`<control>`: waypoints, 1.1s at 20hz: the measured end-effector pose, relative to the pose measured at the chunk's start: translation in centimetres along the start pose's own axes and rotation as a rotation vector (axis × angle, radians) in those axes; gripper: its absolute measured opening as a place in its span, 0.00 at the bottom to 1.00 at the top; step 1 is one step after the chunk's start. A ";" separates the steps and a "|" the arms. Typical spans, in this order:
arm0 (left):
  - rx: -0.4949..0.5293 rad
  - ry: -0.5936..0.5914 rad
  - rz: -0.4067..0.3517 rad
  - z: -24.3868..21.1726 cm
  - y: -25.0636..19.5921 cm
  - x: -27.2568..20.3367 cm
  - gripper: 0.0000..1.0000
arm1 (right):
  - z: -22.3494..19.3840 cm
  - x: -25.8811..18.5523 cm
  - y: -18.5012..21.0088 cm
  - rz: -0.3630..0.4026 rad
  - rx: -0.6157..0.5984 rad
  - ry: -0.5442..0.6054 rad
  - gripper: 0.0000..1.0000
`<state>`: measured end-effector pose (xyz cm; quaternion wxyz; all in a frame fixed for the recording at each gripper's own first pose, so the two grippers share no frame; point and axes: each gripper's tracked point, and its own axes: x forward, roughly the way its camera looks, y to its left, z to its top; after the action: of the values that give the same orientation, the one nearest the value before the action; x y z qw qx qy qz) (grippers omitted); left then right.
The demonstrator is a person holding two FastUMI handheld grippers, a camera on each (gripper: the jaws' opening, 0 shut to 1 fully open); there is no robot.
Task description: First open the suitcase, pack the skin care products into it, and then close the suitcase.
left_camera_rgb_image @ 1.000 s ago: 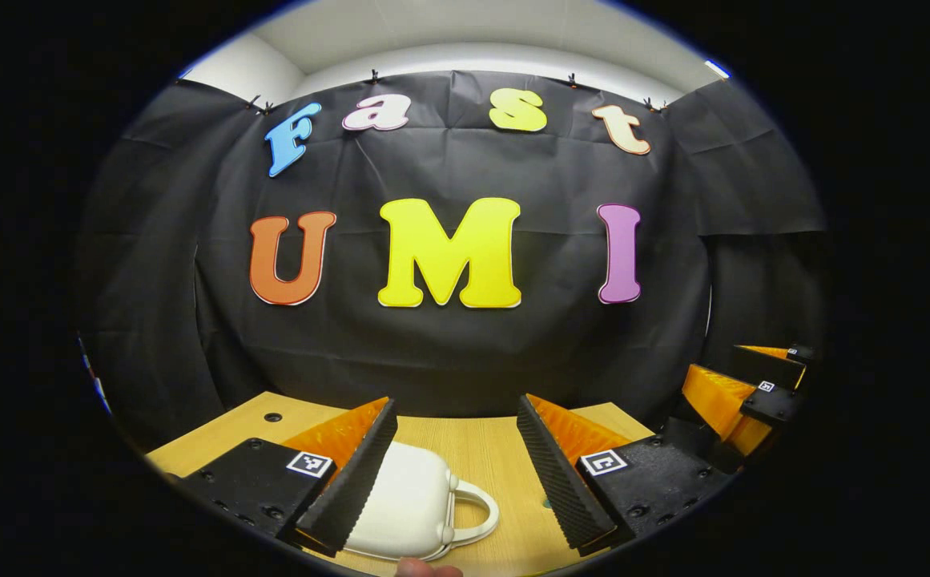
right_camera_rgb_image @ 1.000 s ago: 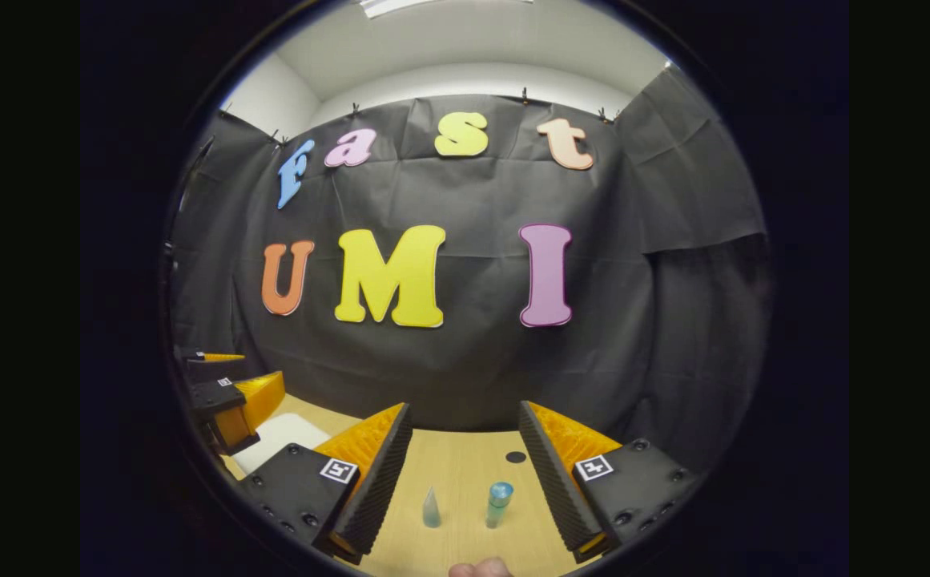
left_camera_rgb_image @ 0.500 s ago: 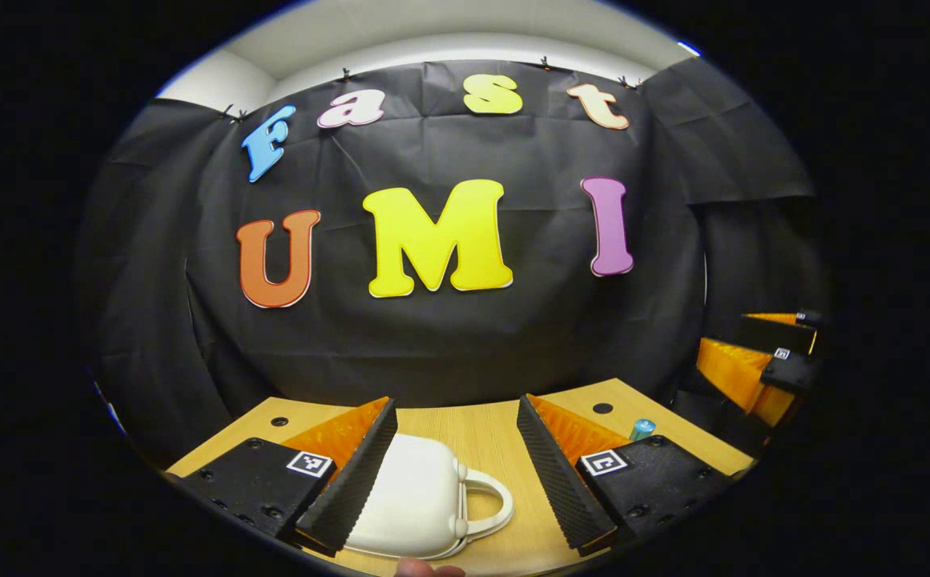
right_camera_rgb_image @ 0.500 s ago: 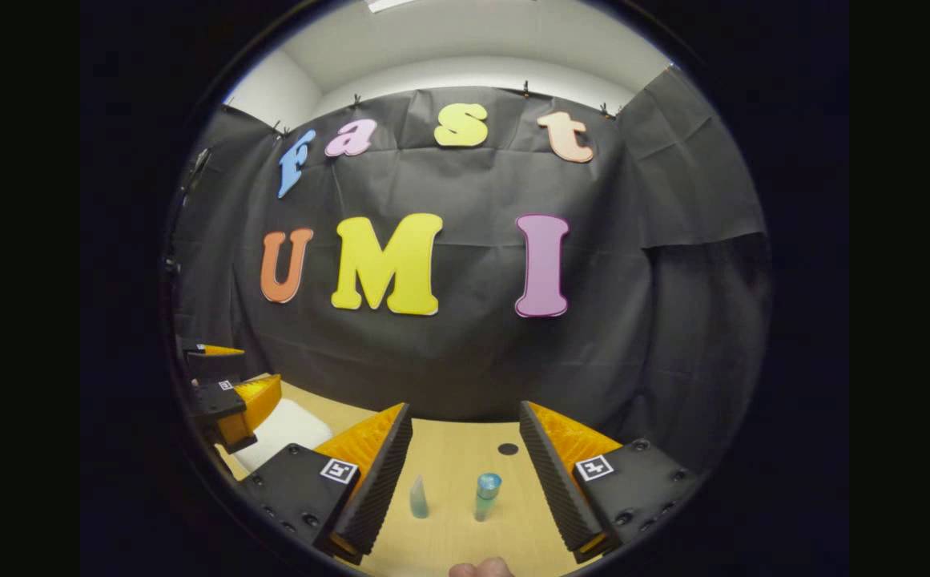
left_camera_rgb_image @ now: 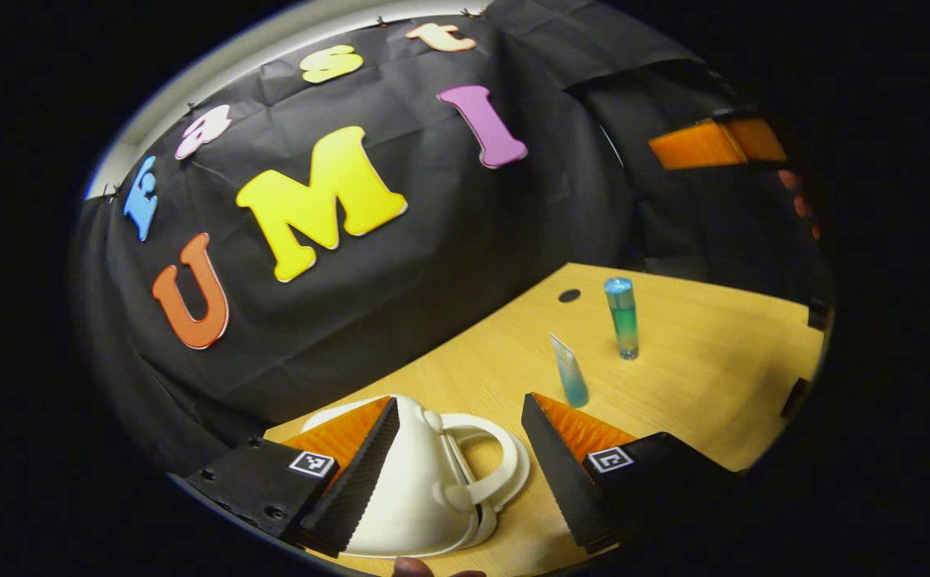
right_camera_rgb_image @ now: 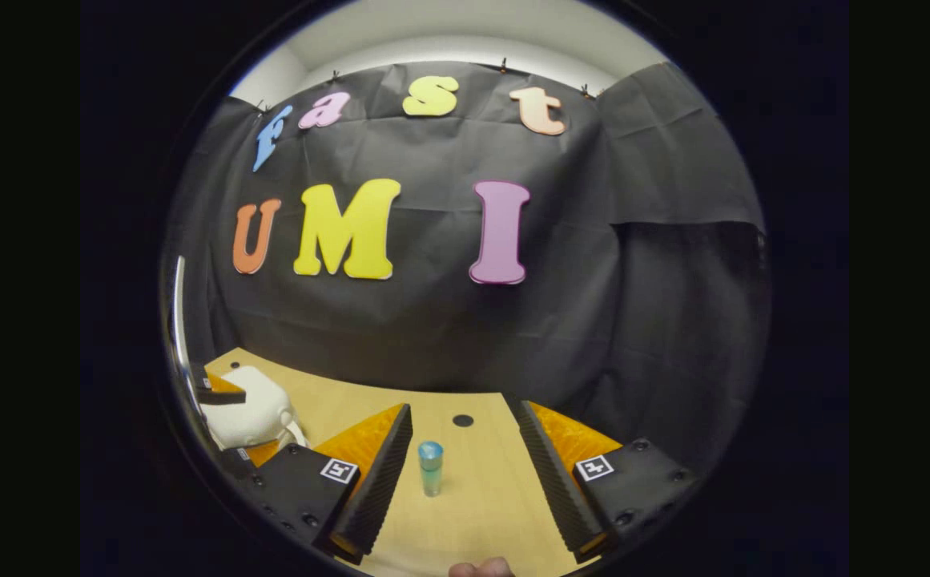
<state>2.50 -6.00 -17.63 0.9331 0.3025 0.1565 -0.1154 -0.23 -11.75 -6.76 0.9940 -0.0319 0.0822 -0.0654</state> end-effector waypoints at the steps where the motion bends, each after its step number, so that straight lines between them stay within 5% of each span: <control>1: 0.057 0.036 -0.011 -0.9 -0.7 0.5 0.97 | -0.2 -0.1 -0.6 -0.010 0.001 0.005 0.80; 10: 0.317 0.257 -0.058 -7.0 -1.5 4.2 0.87 | -2.9 -0.1 -3.9 -0.073 0.077 0.064 0.80; 14: 0.390 0.305 -0.061 -7.8 -2.1 6.0 0.68 | -3.7 -0.1 -4.6 -0.085 0.094 0.081 0.80; 17: 0.412 0.389 -0.061 -9.5 -2.5 6.4 0.38 | -3.4 -0.4 -4.6 -0.085 0.091 0.076 0.78; 22: 0.391 0.308 -0.043 -6.4 -1.9 5.6 0.18 | -2.5 -1.4 -4.2 -0.076 0.067 0.049 0.80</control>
<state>5.68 -4.34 -25.62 0.8194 0.4878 0.2779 -0.1158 -2.58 -15.86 -8.72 0.9889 -0.0001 0.1031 -0.1066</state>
